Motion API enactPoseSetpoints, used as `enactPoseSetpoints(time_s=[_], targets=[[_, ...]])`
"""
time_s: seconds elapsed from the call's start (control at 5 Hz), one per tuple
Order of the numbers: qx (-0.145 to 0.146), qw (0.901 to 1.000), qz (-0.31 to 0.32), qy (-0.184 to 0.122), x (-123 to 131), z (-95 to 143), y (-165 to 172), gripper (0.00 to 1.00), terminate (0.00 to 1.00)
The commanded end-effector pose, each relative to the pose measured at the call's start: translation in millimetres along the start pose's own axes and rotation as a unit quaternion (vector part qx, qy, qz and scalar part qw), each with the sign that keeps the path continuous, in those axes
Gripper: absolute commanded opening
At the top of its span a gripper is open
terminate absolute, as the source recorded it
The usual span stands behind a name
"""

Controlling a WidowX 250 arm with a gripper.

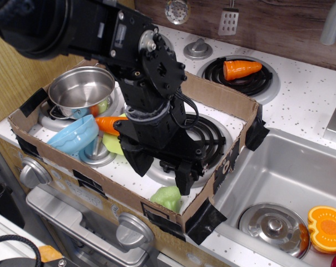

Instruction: Take carrot off plate

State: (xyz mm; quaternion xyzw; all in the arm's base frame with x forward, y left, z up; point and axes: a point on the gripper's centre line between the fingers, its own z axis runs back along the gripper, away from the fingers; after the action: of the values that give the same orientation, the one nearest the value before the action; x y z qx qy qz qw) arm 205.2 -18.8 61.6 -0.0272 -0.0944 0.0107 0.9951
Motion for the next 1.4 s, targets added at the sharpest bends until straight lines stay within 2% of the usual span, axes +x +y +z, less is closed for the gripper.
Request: enactPoseSetpoints(time_s=[0.0, 0.2, 0.4, 0.6, 0.8, 1.0, 1.2], targets=[[0.000, 1.0000, 0.000, 0.000, 0, 0, 0, 1.00, 0.00], [0.015, 0.9952, -0.097, 0.007, 7, 6, 15, 1.00, 0.00], [0.030, 0.9798, -0.195, 0.034, 19, 14, 31, 1.00, 0.00], [0.023, 0.9504, -0.303, 0.066, 35, 20, 46, 1.00, 0.00], [0.016, 0.9178, -0.386, 0.090, 49, 26, 60, 1.00, 0.00], [0.038, 0.8773, -0.472, 0.078, 56, 28, 69, 1.00, 0.00], [0.055, 0.8459, -0.526, 0.068, 61, 25, 79, 1.00, 0.00]])
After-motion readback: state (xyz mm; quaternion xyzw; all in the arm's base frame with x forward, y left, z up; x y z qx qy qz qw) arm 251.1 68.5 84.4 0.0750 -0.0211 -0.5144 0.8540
